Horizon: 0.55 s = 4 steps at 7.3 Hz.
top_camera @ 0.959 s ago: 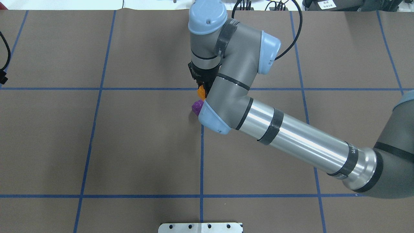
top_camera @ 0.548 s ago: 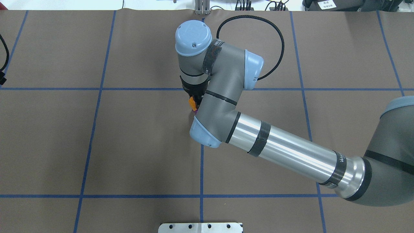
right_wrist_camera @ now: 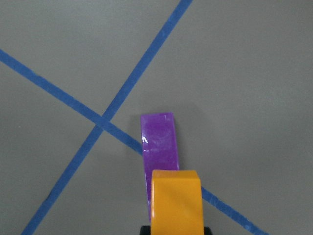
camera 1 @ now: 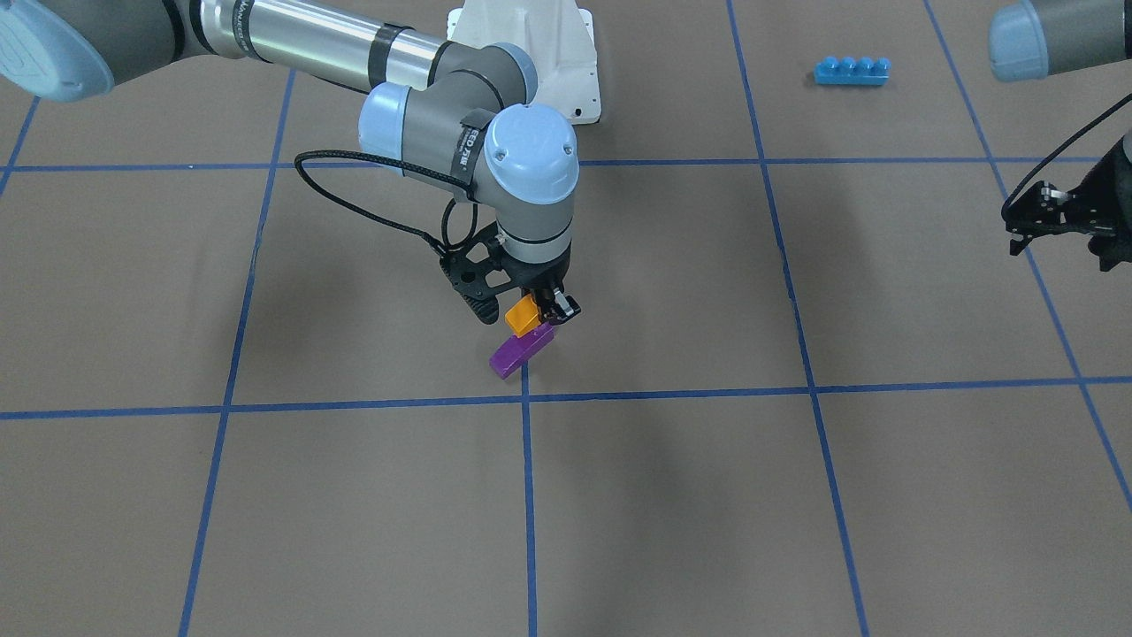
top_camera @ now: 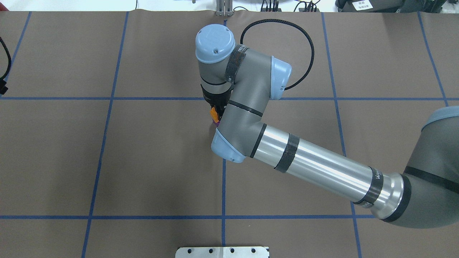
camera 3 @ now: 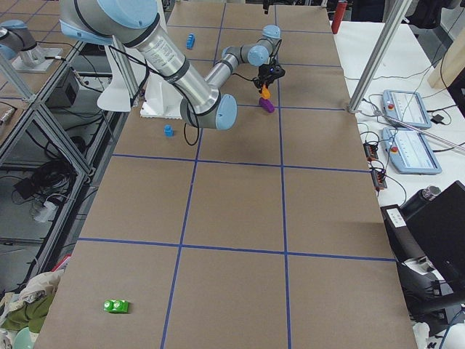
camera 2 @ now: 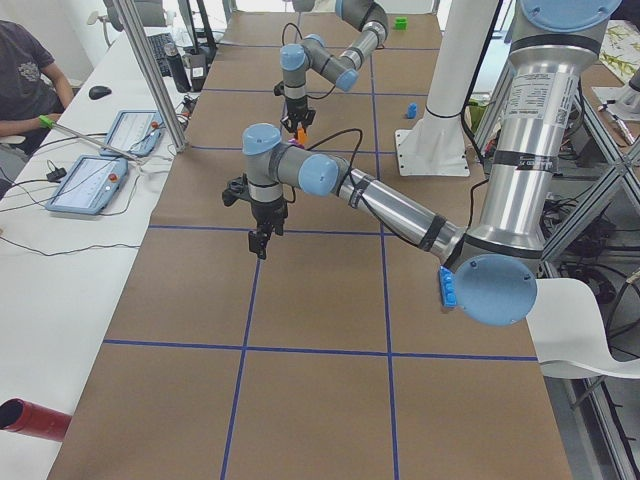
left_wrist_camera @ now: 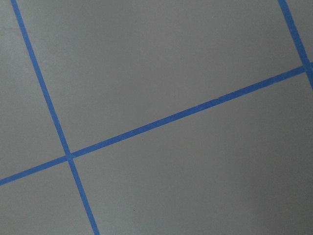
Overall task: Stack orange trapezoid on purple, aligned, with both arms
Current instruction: 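Lower and align the orange block onto the purple block with the right gripper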
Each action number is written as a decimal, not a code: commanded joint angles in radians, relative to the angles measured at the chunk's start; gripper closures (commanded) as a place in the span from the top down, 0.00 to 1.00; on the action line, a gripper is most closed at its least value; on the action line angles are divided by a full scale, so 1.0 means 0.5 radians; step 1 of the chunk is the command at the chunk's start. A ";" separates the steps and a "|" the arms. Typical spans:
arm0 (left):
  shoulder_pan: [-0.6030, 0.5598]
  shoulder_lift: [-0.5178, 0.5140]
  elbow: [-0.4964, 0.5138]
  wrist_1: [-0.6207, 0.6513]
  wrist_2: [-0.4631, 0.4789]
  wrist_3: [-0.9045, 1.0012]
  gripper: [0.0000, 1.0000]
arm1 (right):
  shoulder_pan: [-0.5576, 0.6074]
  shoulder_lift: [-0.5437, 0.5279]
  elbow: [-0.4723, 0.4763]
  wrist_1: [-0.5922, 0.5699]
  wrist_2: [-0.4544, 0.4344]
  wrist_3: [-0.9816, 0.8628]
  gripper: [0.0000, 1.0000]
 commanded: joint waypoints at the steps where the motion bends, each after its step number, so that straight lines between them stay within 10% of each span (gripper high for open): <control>1: -0.004 0.001 -0.006 0.000 0.001 0.002 1.00 | -0.001 -0.003 -0.026 -0.001 0.000 -0.008 0.00; 4: -0.005 0.001 -0.006 0.000 0.001 0.002 1.00 | -0.010 0.000 -0.041 0.002 0.000 -0.014 0.00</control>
